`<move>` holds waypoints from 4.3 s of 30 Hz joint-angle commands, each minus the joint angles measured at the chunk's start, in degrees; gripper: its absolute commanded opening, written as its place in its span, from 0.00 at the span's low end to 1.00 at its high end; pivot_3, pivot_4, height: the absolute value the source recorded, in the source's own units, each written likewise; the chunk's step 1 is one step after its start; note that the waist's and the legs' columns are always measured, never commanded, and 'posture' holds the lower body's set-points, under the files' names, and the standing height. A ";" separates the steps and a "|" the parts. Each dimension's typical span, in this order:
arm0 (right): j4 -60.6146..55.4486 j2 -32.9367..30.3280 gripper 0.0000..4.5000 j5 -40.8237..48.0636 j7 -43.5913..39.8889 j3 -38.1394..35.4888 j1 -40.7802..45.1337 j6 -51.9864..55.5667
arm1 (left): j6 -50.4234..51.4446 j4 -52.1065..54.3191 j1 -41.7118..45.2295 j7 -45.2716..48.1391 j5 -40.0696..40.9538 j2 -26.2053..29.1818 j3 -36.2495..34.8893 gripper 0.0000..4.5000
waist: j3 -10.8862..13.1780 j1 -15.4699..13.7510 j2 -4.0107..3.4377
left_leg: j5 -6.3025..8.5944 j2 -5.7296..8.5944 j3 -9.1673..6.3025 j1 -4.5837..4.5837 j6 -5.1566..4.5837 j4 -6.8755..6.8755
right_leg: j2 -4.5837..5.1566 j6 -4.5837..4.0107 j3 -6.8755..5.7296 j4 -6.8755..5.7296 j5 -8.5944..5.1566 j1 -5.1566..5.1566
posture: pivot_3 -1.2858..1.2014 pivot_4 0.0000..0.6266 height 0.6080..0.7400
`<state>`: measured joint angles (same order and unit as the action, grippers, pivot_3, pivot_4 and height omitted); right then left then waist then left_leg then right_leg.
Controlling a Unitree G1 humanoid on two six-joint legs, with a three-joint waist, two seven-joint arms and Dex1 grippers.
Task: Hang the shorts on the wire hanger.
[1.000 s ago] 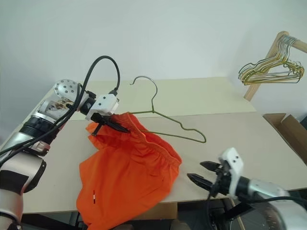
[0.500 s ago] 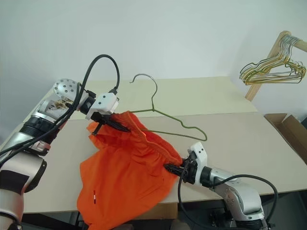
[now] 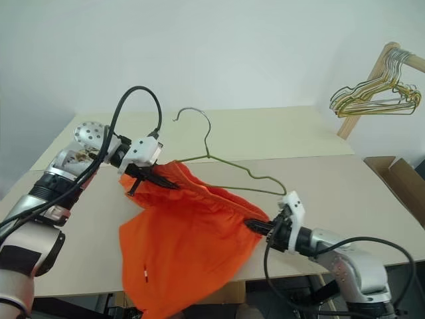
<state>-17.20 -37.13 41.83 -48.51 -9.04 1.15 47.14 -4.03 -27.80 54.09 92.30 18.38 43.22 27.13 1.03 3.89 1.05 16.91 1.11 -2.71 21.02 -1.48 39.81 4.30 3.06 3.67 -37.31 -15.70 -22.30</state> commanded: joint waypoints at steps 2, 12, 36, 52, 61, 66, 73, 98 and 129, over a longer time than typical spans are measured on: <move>3.79 -5.73 0.01 1.53 -5.53 -5.20 1.44 -0.68 | -1.26 1.86 -0.64 0.20 0.67 3.70 -0.12 0.00 | 0.00 -0.04 0.00 | 0.00 -0.01 0.00 0.00 0.00 0.00 | -0.01 0.00 -0.01 -0.02 0.00 0.00 | 0.49 0.00 1.00; 7.49 -13.18 0.01 0.55 -12.38 -5.09 4.04 -2.81 | -1.62 0.63 -2.61 0.20 -4.48 4.62 -0.93 0.00 | 0.00 -0.45 0.00 | 0.00 -0.01 0.00 0.00 0.00 0.01 | 0.00 0.00 -0.01 0.00 0.00 0.02 | 0.49 0.00 1.00; -1.69 -18.40 0.74 -0.97 -16.26 -3.90 8.70 -5.42 | -2.86 -2.91 -2.65 -2.18 -13.19 -4.77 -4.15 0.00 | 0.00 -1.41 0.00 | 0.00 0.00 0.04 0.04 0.00 0.04 | 0.03 0.00 -0.03 0.05 0.00 0.02 | 0.48 0.00 1.00; 1.56 -20.39 0.97 -7.46 -13.66 7.38 21.46 -2.84 | -2.91 -3.54 -1.17 -1.81 -13.49 -8.75 -7.36 0.00 | 0.00 -1.03 0.00 | 0.00 0.00 0.05 0.05 0.00 0.04 | 0.05 0.00 -0.02 0.05 0.00 -0.02 | 0.47 0.00 1.00; 2.58 -22.71 0.97 -16.09 -21.20 22.78 34.04 -1.76 | -2.95 -2.69 -0.37 -1.05 -13.24 -9.95 -7.72 0.00 | 0.00 -0.14 -0.01 | 0.00 -0.01 0.04 0.09 0.00 0.03 | 0.08 -0.01 -0.04 0.06 0.01 -0.06 | 0.47 0.00 1.00; 4.94 -21.82 0.89 -21.80 -22.76 29.14 38.35 -1.30 | -2.77 -2.06 -0.55 -0.89 -13.10 -9.73 -8.18 0.00 | 0.00 0.28 -0.01 | 0.00 -0.03 0.02 0.10 0.00 0.02 | 0.06 -0.01 -0.05 0.05 0.01 -0.12 | 0.47 0.00 1.00; 5.43 -21.57 0.43 -25.14 -25.04 31.06 39.44 -2.52 | -2.41 -1.14 -1.12 -1.01 -13.00 -9.40 -8.64 0.00 | 0.00 0.19 -0.02 | 0.00 -0.01 0.01 0.13 0.00 0.02 | 0.09 -0.01 -0.04 0.01 0.01 -0.17 | 0.47 0.00 1.00; -0.97 -19.94 0.42 -22.14 -21.68 22.59 34.78 2.41 | -4.45 -2.16 -1.08 0.20 -13.62 -9.39 -8.10 0.00 | 0.00 0.26 -0.02 | 0.00 -0.02 0.02 0.17 0.01 0.03 | 0.11 -0.01 0.02 -0.23 0.00 -0.38 | 0.46 0.00 1.00; -5.53 -19.15 0.99 -2.65 -13.17 3.79 38.38 13.35 | -5.99 -5.97 0.40 0.20 -14.35 -9.38 -6.02 0.00 | 0.00 1.93 -0.04 | 0.00 -0.10 0.01 0.18 0.01 0.00 | 0.09 -0.01 0.07 -0.24 0.00 -0.39 | 0.45 0.00 1.00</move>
<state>-21.49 -57.83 37.17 -63.70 -5.00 38.01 59.34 -9.66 -34.10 52.29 92.30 4.06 33.75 21.47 1.04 5.82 1.02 16.91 0.99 -2.70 21.20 -1.48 39.80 4.39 3.04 3.74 -37.56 -15.70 -22.69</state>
